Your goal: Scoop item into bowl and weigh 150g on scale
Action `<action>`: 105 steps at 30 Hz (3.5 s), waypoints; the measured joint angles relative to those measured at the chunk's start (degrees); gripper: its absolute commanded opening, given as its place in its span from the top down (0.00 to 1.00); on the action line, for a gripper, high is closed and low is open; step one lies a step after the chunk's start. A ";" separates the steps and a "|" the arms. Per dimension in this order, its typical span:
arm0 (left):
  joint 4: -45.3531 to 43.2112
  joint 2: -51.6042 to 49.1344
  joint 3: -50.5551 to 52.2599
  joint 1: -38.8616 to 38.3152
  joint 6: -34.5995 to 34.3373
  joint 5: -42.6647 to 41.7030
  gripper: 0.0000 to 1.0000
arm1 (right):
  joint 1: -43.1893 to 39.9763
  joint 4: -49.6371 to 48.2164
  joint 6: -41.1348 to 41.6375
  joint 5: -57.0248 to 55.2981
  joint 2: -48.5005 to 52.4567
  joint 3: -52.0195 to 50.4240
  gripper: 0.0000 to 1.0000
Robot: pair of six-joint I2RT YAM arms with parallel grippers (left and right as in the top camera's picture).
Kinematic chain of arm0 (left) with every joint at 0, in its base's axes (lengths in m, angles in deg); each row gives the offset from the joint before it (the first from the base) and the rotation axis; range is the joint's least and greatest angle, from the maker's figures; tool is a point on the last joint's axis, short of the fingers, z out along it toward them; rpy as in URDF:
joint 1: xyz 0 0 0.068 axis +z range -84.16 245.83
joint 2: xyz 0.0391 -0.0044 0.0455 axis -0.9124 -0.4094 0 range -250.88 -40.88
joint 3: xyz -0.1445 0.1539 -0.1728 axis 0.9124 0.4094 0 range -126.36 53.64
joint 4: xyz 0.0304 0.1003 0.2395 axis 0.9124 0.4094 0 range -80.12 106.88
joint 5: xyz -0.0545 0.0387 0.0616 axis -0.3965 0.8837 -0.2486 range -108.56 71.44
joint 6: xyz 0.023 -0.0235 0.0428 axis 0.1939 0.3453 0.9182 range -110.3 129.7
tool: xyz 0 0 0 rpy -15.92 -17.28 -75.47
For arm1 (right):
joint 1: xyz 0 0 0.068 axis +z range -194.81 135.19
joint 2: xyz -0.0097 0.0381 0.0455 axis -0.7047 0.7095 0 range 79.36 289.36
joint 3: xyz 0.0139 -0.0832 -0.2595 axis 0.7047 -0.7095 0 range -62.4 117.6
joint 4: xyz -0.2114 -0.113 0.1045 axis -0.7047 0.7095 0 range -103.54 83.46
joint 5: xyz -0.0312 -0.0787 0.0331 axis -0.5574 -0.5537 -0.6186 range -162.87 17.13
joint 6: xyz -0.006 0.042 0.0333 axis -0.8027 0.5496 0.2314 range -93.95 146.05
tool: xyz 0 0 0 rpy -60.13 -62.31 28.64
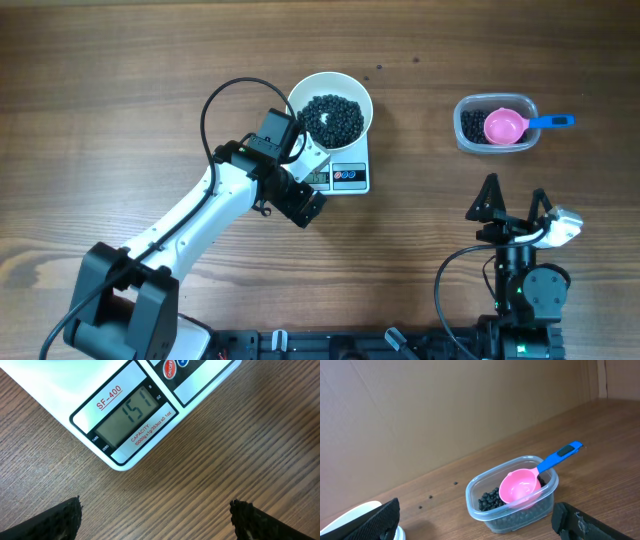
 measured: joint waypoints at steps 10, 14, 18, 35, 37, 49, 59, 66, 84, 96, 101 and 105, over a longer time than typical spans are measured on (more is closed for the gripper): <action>-0.02 0.00 0.00 0.00 0.00 0.00 0.00 | -0.02 0.00 0.00 0.00 0.00 0.00 0.00; -0.02 0.00 0.00 0.00 0.00 0.00 0.00 | 0.00 0.00 0.00 0.00 0.00 0.00 0.00; -0.02 0.00 0.00 0.00 0.00 0.00 0.00 | 0.00 -0.02 0.00 0.00 0.00 0.00 0.00; 0.00 0.00 0.00 0.00 0.00 0.00 0.00 | 0.00 0.00 0.00 0.00 0.00 0.00 0.00; -0.02 0.00 0.00 0.00 0.00 0.00 0.00 | 0.00 -0.02 0.00 0.00 0.00 0.00 0.00; 0.00 0.00 0.00 0.00 0.00 0.31 0.00 | 0.00 0.00 0.00 0.00 0.00 0.02 0.00; 0.20 0.00 0.00 0.00 0.50 14.08 0.00 | 0.00 0.00 0.00 0.00 0.00 0.00 0.00; -2.32 0.00 0.17 0.00 2.89 18.69 0.00 | 0.00 -0.02 0.00 0.00 0.00 0.00 0.00; -66.16 3.13 0.00 -2.67 4.96 10.36 0.00 | 0.00 0.04 0.20 0.37 -0.07 0.02 0.00; -64.39 3.13 0.00 -2.67 3.32 10.21 0.00 | 0.00 0.02 0.20 0.37 -0.07 0.02 0.00; -62.90 3.13 0.00 -2.67 3.21 10.23 0.00 | 0.00 0.02 0.20 0.37 -0.07 0.02 0.00; -60.70 3.13 0.00 -2.67 3.21 10.21 0.00 | 0.00 0.04 0.20 0.37 -0.07 0.02 0.00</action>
